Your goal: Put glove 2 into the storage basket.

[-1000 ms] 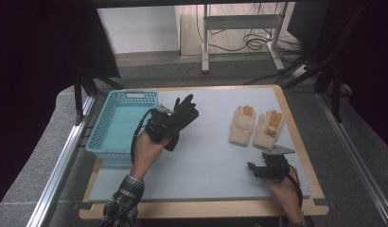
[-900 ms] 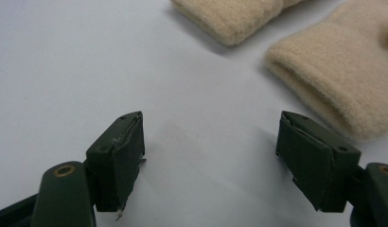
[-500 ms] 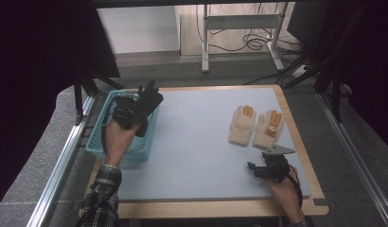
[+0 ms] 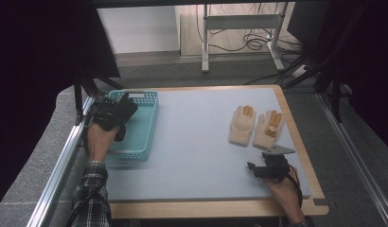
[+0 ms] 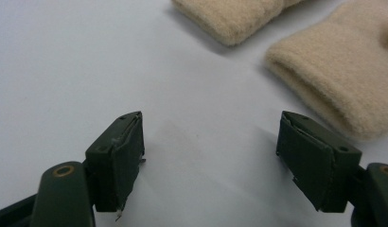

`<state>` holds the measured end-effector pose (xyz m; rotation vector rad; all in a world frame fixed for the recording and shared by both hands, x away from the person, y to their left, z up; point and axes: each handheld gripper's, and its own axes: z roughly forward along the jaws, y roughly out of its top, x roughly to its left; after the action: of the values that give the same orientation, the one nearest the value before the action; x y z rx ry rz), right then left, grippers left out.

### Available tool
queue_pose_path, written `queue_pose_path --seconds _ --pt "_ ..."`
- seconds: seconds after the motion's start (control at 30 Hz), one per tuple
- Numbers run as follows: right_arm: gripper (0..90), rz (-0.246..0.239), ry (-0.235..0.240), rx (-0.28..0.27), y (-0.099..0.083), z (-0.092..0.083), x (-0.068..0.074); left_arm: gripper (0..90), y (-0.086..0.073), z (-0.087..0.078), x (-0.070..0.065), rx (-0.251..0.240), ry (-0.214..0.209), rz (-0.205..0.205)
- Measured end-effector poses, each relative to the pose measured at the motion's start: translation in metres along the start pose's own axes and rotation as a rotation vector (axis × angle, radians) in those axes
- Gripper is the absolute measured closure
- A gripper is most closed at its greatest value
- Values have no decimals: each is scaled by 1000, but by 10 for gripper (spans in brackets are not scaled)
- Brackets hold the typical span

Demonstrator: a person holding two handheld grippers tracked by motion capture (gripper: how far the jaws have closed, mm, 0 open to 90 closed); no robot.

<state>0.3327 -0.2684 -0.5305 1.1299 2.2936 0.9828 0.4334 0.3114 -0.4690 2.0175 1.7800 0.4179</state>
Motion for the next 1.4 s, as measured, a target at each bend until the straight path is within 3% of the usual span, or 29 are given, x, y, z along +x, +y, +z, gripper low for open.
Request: queue_pose_path --seconds 0.2,0.27,0.37,0.43,0.5,0.63,0.77,0.87,0.97,1.23,1.33,1.4 --pt "236 0 0 0 0 0 0 606 4 22 8 82 24 -29" --pt "236 0 0 0 0 0 0 601 6 29 9 115 48 -31" --pt "237 -1 1 -1 0 0 0 586 7 39 8 168 119 0" --pt "236 0 0 0 0 0 0 565 8 42 10 177 141 4" --pt "236 0 1 0 0 0 0 510 7 43 12 169 136 1" --pt "236 0 0 -1 0 0 0 273 5 39 15 146 118 31" --pt "236 -1 0 0 0 0 0 181 3 29 20 122 36 36" --pt "236 -1 0 0 0 0 0 115 1 22 19 111 27 52" --pt "236 -1 0 0 0 0 0 80 0 15 18 99 9 67" --pt "236 -1 0 0 0 0 0 38 -5 9 17 75 -65 52" --pt "237 -1 0 0 0 0 0 45 -5 11 14 87 -48 74" --pt "236 -1 0 0 0 0 0 76 -4 10 13 73 -20 63"
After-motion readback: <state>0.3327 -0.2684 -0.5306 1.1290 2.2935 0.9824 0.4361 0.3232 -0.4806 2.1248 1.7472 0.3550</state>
